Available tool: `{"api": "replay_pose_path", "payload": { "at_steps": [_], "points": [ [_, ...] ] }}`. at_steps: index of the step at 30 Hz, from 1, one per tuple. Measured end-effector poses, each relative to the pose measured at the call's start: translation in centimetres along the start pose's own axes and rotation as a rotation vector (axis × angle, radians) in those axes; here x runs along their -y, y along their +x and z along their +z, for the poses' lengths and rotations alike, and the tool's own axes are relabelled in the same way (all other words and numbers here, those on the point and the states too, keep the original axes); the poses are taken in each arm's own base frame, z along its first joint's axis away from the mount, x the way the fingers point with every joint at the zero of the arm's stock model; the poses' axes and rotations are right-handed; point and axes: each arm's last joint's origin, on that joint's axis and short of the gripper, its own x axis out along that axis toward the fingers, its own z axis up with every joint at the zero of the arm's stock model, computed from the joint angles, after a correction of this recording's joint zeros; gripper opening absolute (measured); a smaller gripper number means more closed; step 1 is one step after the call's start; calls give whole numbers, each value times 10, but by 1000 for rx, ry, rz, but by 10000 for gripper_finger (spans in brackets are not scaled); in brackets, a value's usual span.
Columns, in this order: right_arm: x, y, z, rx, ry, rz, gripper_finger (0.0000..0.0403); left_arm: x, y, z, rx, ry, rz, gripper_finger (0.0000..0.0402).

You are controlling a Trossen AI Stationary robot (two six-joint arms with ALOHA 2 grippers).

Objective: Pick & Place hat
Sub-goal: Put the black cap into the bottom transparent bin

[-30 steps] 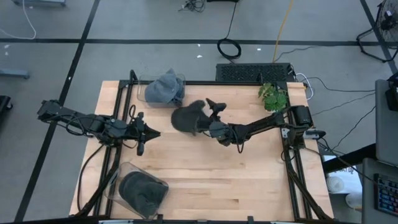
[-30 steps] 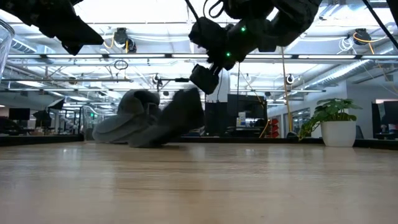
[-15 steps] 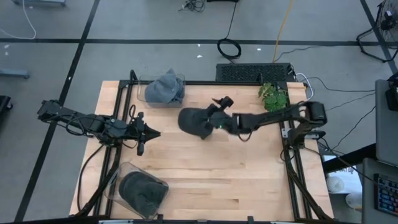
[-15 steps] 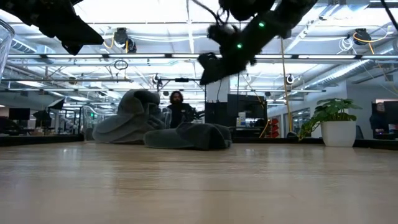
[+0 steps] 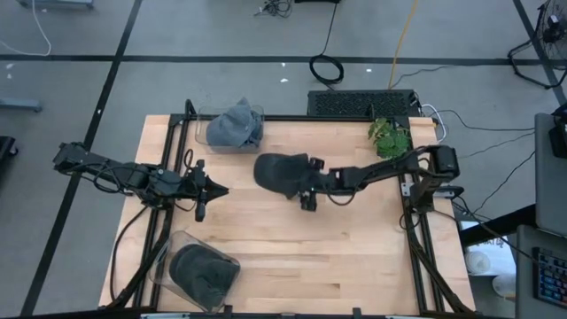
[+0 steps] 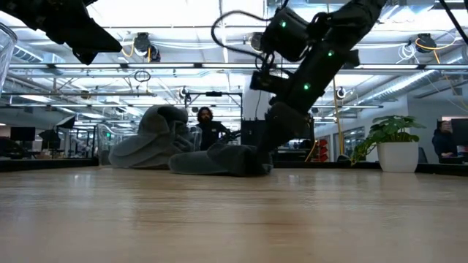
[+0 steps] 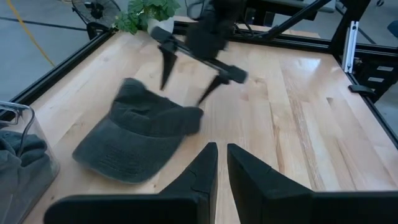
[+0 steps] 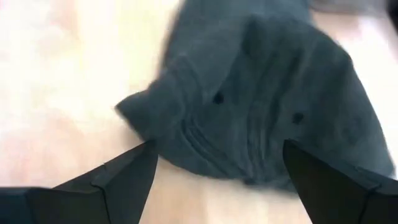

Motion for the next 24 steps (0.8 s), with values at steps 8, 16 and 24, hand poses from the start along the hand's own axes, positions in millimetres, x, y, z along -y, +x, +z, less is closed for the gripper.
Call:
{"api": "replay_pose_path", "payload": {
  "at_steps": [8, 16, 24],
  "points": [
    [-20, -5, 0, 8, -61, 138, 336, 0, 0, 0, 0, 0, 0, 47],
    [-13, -4, -10, -104, 316, 60, 332, 0, 0, 0, 0, 0, 0, 47],
    [-8, 9, -48, -7, 881, 47, 326, 0, 0, 0, 0, 0, 0, 47]
  ]
}}
